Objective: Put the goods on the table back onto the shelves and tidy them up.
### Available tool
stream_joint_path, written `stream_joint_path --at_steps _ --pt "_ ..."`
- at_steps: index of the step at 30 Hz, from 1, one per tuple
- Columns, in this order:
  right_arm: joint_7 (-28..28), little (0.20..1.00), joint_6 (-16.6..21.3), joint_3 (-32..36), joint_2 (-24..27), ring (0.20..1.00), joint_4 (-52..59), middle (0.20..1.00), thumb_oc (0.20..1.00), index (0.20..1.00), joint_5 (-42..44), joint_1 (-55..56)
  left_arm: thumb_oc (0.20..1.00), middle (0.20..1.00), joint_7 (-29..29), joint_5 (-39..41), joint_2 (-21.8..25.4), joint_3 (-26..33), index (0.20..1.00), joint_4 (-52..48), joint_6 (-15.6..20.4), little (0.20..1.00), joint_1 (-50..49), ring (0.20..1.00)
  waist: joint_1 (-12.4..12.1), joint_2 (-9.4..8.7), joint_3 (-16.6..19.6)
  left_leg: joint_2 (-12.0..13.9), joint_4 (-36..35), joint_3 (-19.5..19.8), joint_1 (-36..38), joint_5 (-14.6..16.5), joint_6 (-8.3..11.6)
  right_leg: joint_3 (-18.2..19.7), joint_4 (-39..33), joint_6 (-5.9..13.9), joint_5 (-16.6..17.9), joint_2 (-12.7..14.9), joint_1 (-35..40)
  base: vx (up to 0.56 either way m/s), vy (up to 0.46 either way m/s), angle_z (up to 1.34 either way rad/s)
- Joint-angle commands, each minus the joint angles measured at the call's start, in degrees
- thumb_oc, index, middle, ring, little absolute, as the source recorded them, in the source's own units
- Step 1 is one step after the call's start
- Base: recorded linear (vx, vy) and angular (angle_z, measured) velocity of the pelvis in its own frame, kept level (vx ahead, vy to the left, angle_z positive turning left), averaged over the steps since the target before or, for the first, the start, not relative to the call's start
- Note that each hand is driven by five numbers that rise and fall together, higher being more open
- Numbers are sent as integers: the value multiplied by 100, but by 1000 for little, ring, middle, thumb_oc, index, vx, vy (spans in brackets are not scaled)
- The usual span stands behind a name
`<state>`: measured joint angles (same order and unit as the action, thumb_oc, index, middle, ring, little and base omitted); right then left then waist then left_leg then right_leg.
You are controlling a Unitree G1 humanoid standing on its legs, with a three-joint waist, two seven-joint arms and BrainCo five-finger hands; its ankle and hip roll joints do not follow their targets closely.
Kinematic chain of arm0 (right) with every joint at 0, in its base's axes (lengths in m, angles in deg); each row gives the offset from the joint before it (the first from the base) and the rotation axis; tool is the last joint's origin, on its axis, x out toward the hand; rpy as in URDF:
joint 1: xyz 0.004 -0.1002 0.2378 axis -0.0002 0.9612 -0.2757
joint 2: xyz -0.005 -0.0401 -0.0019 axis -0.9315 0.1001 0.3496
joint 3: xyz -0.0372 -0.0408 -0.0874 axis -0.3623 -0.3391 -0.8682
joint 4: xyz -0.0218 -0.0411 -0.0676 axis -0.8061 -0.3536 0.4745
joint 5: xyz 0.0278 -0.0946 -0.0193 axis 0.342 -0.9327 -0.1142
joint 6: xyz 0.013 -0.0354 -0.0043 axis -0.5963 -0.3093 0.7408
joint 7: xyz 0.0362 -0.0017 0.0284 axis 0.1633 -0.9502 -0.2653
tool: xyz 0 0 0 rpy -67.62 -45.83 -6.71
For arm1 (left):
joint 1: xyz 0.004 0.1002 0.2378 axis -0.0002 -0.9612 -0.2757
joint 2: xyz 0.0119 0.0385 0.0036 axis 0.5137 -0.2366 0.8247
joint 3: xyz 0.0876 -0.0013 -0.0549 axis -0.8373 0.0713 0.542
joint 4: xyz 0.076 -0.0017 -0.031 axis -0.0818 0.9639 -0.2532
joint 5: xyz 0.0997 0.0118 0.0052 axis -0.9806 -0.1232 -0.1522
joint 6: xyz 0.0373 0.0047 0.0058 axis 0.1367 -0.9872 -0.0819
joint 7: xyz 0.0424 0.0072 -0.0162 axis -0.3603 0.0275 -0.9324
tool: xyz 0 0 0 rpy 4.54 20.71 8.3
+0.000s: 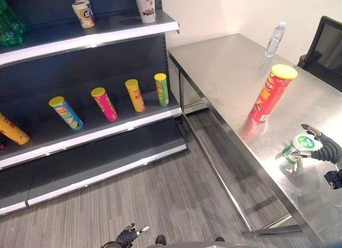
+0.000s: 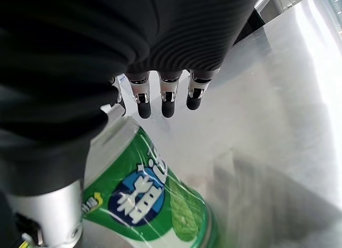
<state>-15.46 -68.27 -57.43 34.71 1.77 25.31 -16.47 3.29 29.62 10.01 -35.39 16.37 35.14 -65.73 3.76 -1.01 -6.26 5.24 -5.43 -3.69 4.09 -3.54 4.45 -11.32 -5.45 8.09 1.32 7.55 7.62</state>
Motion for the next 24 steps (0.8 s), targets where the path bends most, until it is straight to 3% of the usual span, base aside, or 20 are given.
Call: stream_joint_path --at_steps 1,9,11,12,13,14,24 --pt "2 1000 255 -149 210 1000 102 1000 1000 1000 11 -662 1000 1000 -40 -41 278 -46 1000 27 171 1000 384 1000 -275 -228 -110 73 43 -285 314 450 159 -49 52 130 -170 27 8 0 0 0" --pt "-70 1000 306 -531 170 1000 143 1000 1000 1000 34 -852 1000 1000 -53 -55 334 83 1000 140 151 1000 326 1000 -267 -297 -131 100 43 -337 329 455 178 -11 55 116 -176 11 -5 0 0 0" --pt "-98 805 297 -593 171 805 113 805 805 805 33 -855 1000 1000 -55 -57 348 98 1000 141 146 1000 331 1000 -265 -308 -135 102 43 -337 333 457 182 -5 55 114 -177 9 -3 0 0 0" --pt "-133 407 285 -681 165 407 84 407 407 407 43 -873 1000 1000 -58 -69 367 120 1000 169 133 1000 334 1000 -265 -323 -137 111 43 -350 337 457 184 -8 57 112 -183 4 2 0 0 0" --pt "-133 332 285 -686 164 332 82 332 332 332 43 -878 1000 1000 -58 -69 367 121 1000 170 133 1000 334 1000 -264 -323 -137 111 43 -350 338 457 184 -8 57 112 -183 4 2 0 0 0" --pt "-151 200 280 -719 163 200 79 200 200 200 60 -891 1000 1000 -56 -76 376 124 1000 164 130 1000 340 1000 -265 -324 -141 111 43 -353 339 457 186 -11 59 113 -183 4 2 0 0 0" --pt "-137 200 262 -678 173 200 66 200 200 200 42 -788 1000 1000 -38 -110 406 106 1000 113 133 1000 347 1000 -255 -338 -145 137 43 -368 368 468 202 -23 55 107 -199 -8 24 0 0 0"
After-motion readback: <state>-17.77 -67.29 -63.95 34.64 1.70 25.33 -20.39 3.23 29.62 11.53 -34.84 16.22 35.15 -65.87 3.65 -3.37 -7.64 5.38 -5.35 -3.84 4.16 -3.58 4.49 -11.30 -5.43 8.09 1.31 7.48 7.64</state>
